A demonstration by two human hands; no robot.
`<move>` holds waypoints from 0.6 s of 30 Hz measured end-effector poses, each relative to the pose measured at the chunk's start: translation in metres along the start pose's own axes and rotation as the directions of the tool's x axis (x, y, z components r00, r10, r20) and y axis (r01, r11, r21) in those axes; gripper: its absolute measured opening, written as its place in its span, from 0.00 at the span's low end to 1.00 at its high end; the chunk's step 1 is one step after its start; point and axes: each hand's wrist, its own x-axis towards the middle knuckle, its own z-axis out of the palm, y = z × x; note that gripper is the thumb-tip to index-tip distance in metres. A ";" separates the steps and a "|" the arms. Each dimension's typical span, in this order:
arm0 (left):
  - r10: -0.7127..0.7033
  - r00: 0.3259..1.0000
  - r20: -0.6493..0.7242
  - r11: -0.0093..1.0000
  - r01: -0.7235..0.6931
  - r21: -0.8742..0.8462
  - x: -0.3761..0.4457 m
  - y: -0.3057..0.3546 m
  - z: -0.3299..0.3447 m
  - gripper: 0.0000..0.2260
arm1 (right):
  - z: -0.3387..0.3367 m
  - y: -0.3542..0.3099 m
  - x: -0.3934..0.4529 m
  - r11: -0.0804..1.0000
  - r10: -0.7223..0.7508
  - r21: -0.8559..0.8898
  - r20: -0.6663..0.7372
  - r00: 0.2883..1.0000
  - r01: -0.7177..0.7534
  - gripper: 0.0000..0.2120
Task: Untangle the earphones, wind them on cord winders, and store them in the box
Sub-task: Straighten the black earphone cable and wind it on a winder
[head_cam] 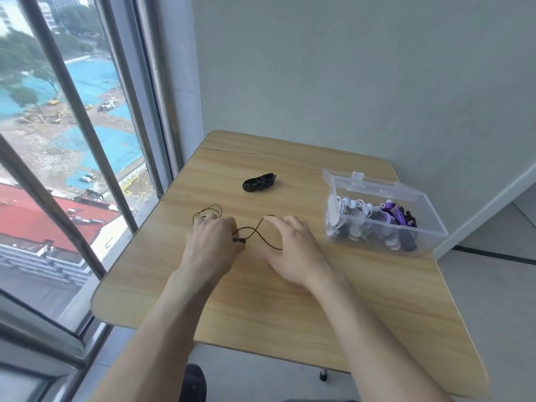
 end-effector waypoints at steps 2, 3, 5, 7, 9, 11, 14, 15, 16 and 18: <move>0.029 0.999 0.018 0.985 -0.025 -0.168 -0.001 0.003 -0.006 0.10 | -0.003 0.003 0.005 0.999 0.002 0.037 0.004 1.000 -0.002 0.30; 0.044 0.998 0.045 0.963 -0.030 -0.267 -0.002 0.005 -0.009 0.11 | -0.004 0.005 0.006 0.997 -0.002 0.076 0.014 1.000 0.001 0.27; 0.098 0.991 0.090 0.897 -0.049 -0.440 -0.005 0.012 -0.015 0.11 | -0.008 0.006 0.002 0.983 -0.007 0.185 -0.008 1.000 0.009 0.13; 0.144 0.984 0.103 0.812 -0.058 -0.581 -0.008 0.018 -0.020 0.12 | -0.013 0.008 -0.007 0.955 0.005 0.297 -0.007 1.000 -0.003 0.11; 0.158 0.983 0.089 0.751 -0.061 -0.657 -0.010 0.019 -0.025 0.14 | -0.021 0.010 -0.020 0.918 0.024 0.395 -0.010 1.000 -0.019 0.14; 0.193 0.975 0.109 0.755 -0.076 -0.651 -0.010 0.015 -0.029 0.13 | -0.032 0.014 -0.034 0.881 0.045 0.473 -0.055 0.997 -0.013 0.14; 0.289 0.932 0.217 0.847 -0.144 -0.512 -0.013 0.009 -0.031 0.05 | -0.053 0.020 -0.053 0.819 0.112 0.574 -0.152 0.982 -0.005 0.14; 0.288 0.928 0.235 0.876 -0.157 -0.455 -0.016 0.008 -0.030 0.02 | -0.059 0.024 -0.060 0.791 0.143 0.612 -0.184 0.973 -0.001 0.14; 0.275 0.934 0.230 0.898 -0.164 -0.408 -0.017 0.008 -0.028 0.01 | -0.065 0.028 -0.067 0.756 0.174 0.654 -0.204 0.963 0.002 0.14; 0.247 0.960 0.135 0.918 -0.187 -0.349 -0.019 0.008 -0.022 0.04 | -0.070 0.038 -0.079 0.687 0.224 0.727 -0.200 0.954 -0.009 0.16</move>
